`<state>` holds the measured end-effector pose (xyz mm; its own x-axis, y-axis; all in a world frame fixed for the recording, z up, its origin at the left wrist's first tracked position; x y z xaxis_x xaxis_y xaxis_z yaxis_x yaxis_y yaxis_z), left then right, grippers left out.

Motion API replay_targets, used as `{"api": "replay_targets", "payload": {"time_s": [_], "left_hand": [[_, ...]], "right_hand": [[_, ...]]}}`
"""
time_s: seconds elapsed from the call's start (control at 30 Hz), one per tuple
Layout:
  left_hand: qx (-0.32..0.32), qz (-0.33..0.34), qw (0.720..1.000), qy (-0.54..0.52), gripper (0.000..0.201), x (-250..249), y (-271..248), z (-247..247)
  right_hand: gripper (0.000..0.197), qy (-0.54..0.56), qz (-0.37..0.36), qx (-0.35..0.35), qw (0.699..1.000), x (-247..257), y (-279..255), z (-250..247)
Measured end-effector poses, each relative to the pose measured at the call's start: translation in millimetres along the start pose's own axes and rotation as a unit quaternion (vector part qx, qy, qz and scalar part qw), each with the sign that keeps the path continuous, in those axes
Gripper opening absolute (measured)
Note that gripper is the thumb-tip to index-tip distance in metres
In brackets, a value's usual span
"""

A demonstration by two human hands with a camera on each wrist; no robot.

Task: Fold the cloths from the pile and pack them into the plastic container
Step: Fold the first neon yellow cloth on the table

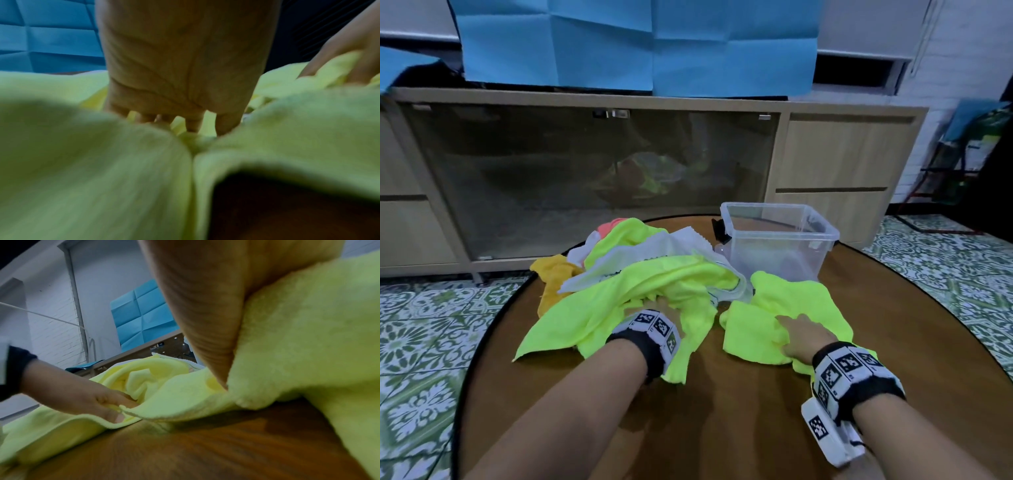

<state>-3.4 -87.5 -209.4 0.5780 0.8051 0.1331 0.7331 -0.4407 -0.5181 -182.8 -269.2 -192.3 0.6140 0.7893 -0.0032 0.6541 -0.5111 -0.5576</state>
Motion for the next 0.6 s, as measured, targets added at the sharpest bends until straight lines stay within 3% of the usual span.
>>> {"api": "replay_targets", "payload": {"time_s": [0.07, 0.27, 0.33, 0.43, 0.5, 0.6], "left_hand": [[-0.037, -0.007, 0.999, 0.005, 0.065, 11, 0, -9], [-0.022, -0.02, 0.999, 0.032, 0.046, 3, -34, -5], [-0.07, 0.02, 0.997, 0.022, 0.044, -13, -56, -14], [-0.126, 0.147, 0.981, -0.021, 0.048, -43, -91, -27], [-0.084, 0.241, 0.965, -0.057, 0.062, -66, -107, -19], [-0.066, 0.268, 0.954, -0.117, 0.103, -76, -119, -13]], "right_hand": [[0.061, -0.004, -0.001, -0.005, 1.0, 1, 0, 0], [0.053, -0.032, -0.005, -0.053, 0.998, 11, -20, -15], [0.051, -0.028, -0.024, -0.081, 0.996, 16, -36, -30], [0.051, -0.016, -0.07, -0.1, 0.992, 27, -62, -49], [0.051, 0.003, -0.097, -0.101, 0.99, 35, -79, -55], [0.04, 0.054, -0.159, -0.106, 0.98, 49, -102, -58]]}}
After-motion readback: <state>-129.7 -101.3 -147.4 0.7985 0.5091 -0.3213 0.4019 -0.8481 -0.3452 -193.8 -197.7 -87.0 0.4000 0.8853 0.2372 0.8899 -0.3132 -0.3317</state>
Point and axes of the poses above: each hand's wrist, its own y-axis towards the middle knuckle, its own z-axis out of the palm, x = y × z, the point moved 10 cm from there along y, towards the middle knuckle, and after that the axes turned 15 degrees about x, right-handed, at the moved point
